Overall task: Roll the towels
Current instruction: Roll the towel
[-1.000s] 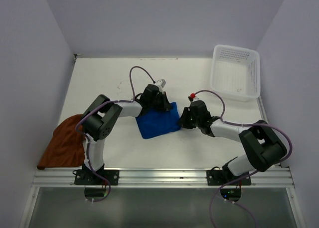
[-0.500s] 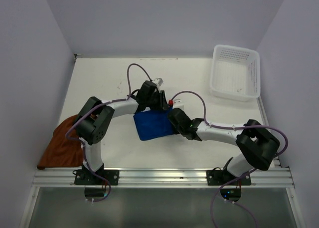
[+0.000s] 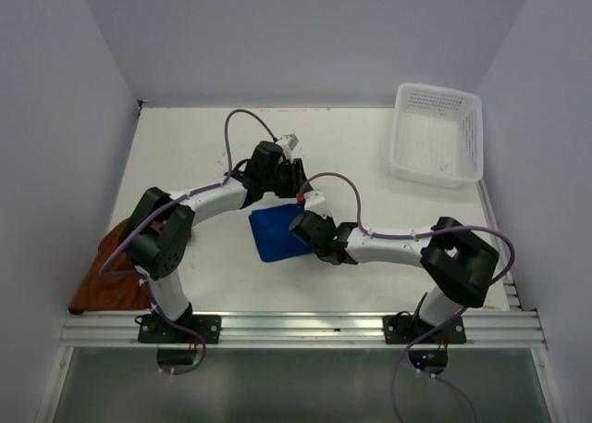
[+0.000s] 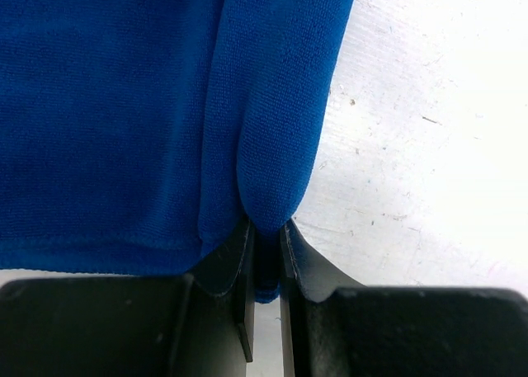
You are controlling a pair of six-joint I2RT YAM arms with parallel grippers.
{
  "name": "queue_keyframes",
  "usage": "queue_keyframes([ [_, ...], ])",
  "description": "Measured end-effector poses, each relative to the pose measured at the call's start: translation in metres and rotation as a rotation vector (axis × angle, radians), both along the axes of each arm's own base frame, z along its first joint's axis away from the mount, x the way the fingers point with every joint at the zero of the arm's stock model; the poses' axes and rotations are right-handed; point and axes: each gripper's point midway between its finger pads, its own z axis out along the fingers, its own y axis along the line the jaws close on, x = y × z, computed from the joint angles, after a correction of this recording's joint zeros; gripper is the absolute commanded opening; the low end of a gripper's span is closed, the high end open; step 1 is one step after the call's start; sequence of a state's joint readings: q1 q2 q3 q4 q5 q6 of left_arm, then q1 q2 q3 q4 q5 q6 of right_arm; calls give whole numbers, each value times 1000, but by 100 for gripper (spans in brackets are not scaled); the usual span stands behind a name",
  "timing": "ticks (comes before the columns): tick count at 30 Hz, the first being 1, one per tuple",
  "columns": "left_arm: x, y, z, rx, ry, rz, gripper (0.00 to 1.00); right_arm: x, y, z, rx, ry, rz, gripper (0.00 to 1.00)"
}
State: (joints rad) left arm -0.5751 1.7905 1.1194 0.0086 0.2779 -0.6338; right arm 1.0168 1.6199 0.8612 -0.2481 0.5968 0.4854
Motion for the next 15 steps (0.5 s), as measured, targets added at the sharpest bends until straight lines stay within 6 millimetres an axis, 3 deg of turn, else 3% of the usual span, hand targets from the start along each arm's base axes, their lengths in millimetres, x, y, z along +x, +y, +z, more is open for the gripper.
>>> queue_keyframes([
  [15,-10,2,-4,16,40,-26,44,-8,27,1,-317,-75,99,0],
])
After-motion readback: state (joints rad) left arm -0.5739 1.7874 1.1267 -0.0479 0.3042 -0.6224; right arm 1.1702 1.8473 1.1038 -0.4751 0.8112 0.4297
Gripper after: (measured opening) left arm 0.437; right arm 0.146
